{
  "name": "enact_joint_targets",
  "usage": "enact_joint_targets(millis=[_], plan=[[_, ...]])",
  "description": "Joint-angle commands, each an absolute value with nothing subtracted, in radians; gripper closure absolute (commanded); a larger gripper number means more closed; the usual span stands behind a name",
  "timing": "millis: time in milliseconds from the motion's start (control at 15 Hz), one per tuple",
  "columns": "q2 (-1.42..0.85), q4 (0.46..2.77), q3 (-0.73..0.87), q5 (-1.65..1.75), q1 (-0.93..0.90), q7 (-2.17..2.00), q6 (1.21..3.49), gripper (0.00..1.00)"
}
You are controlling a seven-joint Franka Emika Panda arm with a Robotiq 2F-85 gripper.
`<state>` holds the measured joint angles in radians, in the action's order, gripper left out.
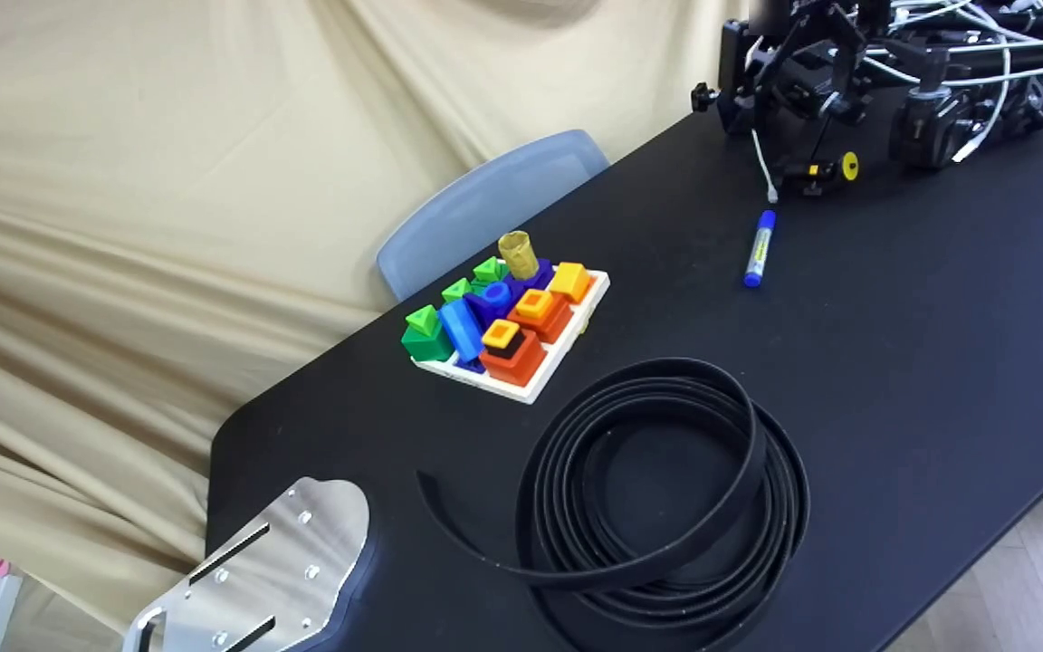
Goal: Change the position of the marker to face across the table
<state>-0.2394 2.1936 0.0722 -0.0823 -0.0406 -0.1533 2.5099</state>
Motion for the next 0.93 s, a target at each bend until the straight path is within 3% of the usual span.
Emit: enact_joint_targets(millis=[0, 333, 867], plan=[[-0.27, 2.163, 0.054, -0.073, -0.04, -0.217, 2.485, 0.0], [-0.333, 2.097, 0.054, -0.071, -0.061, -0.297, 2.449, 0.0], [-0.463, 2.106, 0.08, -0.109, -0.1, -0.465, 2.693, 0.0]])
